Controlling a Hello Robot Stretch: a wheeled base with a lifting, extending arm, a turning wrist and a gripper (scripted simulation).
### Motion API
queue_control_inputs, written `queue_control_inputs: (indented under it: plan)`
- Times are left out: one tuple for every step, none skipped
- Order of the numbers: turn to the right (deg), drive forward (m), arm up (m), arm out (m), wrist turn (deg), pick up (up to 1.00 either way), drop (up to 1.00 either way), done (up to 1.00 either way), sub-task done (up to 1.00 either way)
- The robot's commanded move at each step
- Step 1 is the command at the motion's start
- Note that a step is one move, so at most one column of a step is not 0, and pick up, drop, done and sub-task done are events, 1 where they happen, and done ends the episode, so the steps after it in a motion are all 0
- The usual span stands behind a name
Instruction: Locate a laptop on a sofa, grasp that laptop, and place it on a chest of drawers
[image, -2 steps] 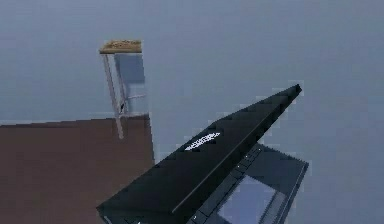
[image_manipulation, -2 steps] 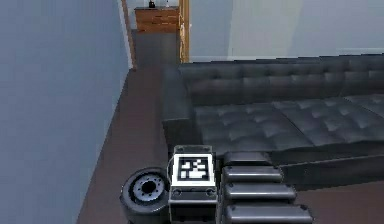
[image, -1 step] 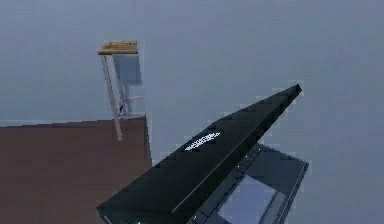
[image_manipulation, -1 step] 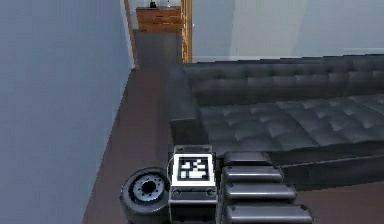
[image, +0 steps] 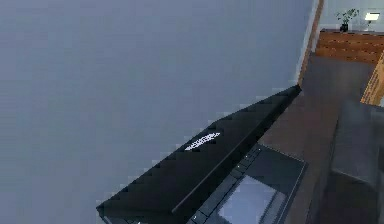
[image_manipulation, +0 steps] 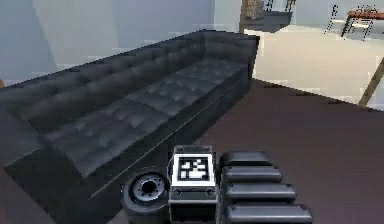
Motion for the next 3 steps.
queue_control_inputs:
  plan:
    - [24.0,0.00,0.00,0.00,0.0,0.00,0.00,0.00,0.00]
    - [0.0,0.80,0.00,0.00,0.0,0.00,0.00,0.00,0.00]
    - [12.0,0.00,0.00,0.00,0.0,0.00,0.00,0.00,0.00]
